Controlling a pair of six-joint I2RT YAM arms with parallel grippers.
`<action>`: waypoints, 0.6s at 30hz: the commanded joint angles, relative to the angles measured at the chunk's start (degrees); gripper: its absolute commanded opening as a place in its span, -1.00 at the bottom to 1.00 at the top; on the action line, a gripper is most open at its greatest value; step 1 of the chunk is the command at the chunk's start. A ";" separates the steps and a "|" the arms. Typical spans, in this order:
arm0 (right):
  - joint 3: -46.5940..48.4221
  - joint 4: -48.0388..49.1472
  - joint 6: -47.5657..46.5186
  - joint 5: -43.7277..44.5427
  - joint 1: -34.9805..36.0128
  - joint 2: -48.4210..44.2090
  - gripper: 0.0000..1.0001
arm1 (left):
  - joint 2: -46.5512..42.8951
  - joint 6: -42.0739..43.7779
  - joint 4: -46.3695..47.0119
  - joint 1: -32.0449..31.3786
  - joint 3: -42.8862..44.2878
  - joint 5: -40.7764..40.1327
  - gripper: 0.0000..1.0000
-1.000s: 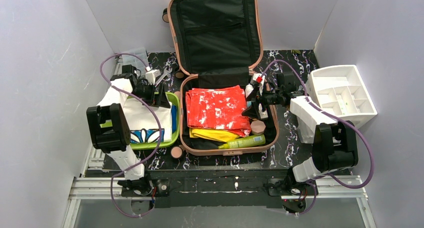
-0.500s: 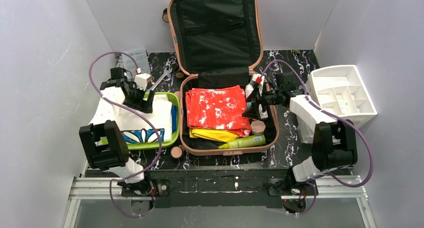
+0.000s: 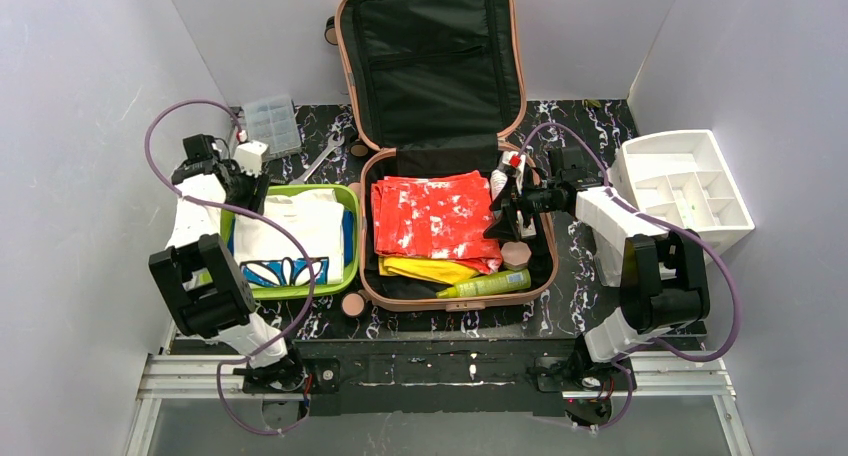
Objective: Open, take out, and arrange the luggage
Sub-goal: Adjust the clothes in the bin.
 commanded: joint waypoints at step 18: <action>1.50 -0.29 -2.33 -0.30 -0.33 1.54 0.97 | 4.37 11.62 -13.91 -9.78 0.83 15.77 -1.00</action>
